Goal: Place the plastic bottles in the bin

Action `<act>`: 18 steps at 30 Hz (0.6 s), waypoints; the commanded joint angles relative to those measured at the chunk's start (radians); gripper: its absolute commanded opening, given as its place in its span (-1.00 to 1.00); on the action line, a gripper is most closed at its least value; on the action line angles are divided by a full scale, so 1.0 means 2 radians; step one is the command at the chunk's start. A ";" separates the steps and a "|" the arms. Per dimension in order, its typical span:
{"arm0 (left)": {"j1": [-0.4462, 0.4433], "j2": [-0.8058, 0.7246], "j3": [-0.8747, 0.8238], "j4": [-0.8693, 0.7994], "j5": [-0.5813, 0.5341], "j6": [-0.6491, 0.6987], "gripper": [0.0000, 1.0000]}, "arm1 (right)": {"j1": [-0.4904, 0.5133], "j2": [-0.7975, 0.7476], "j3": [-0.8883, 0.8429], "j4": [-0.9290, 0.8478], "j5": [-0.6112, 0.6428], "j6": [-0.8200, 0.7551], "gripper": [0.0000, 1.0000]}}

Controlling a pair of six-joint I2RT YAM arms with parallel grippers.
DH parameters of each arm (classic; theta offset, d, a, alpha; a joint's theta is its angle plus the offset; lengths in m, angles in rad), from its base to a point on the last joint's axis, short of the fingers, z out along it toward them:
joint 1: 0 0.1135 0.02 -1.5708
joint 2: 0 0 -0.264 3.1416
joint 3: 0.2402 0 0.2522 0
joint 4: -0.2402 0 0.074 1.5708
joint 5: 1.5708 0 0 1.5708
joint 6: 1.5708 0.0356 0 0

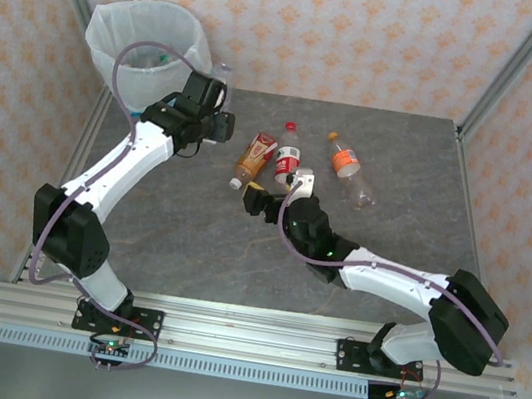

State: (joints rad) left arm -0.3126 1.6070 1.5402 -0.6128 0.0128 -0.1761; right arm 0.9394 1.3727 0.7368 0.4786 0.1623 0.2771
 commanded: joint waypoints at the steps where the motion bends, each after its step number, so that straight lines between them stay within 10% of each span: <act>1: 0.001 -0.019 0.036 0.009 0.009 0.015 -0.11 | -0.003 -0.009 0.023 -0.004 -0.017 -0.006 0.98; 18: 0.078 0.048 0.235 -0.025 -0.016 0.024 -0.10 | -0.003 -0.030 0.009 0.002 -0.005 0.001 0.98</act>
State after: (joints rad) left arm -0.1795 1.6615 1.9392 -0.6243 -0.0063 -0.1543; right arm 0.9394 1.3476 0.7612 0.4759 0.1383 0.2687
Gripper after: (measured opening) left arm 0.533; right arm 0.992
